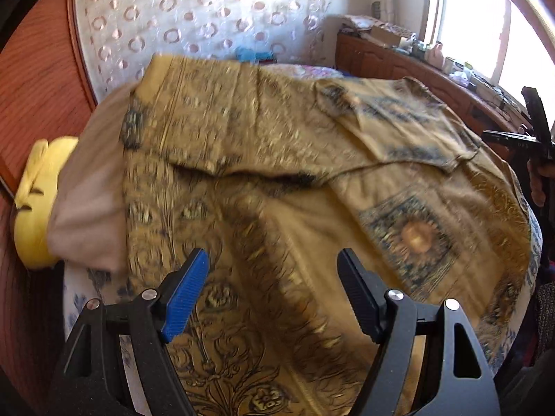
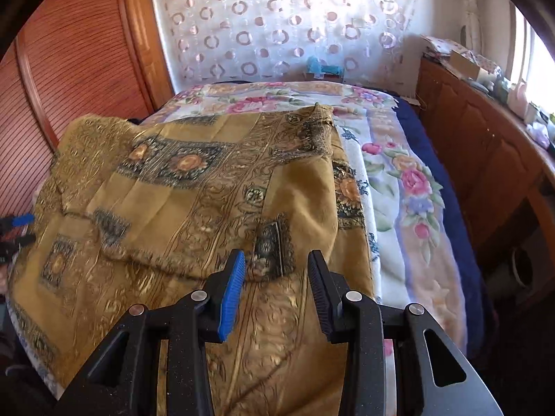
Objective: Fold small clothes
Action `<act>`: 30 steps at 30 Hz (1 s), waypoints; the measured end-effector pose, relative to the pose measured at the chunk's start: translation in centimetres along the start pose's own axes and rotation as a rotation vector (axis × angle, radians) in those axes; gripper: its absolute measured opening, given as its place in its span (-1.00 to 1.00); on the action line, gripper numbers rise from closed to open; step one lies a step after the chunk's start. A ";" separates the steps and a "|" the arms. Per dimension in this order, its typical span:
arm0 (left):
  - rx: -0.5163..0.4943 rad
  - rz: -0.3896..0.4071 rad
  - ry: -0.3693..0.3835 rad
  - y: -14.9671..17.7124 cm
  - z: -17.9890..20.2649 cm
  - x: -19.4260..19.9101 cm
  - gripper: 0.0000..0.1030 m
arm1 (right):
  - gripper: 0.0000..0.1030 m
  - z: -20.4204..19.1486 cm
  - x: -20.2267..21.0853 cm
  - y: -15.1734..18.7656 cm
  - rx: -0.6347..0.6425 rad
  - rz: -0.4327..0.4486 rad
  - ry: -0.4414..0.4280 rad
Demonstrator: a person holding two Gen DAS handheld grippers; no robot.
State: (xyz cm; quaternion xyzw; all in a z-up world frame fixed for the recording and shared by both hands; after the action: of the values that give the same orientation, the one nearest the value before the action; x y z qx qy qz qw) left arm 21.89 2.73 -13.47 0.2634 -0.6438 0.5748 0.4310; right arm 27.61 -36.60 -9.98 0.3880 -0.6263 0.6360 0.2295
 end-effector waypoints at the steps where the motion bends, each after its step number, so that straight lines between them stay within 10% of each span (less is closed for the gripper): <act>1: 0.000 -0.016 0.002 0.3 -0.1 -0.4 0.50 | -0.24 0.1 -0.8 -0.1 -0.007 -0.001 0.001; 26: -0.031 -0.023 -0.021 0.5 0.5 -0.8 0.76 | -0.24 0.7 -6.2 -3.1 -0.083 -0.071 0.120; 30: -0.037 -0.027 -0.016 0.5 0.5 -0.8 0.75 | -0.88 -0.2 -5.5 -3.1 -0.023 -0.037 0.092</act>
State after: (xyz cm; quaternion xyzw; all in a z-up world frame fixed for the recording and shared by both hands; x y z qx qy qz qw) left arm 21.75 2.18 -14.38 0.2687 -0.6542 0.5549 0.4382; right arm 33.30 -35.03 -12.33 0.3671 -0.6152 0.6417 0.2740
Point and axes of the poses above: each gripper's, at about its wrist camera, not at the fingertips, and x roughly against the way its jaws point, z to its right, y to its underside, the point moved 5 cm from there along -x, roughly the way its jaws point, and after that the axes turned 9 degrees about -z, right-handed, at the moved point
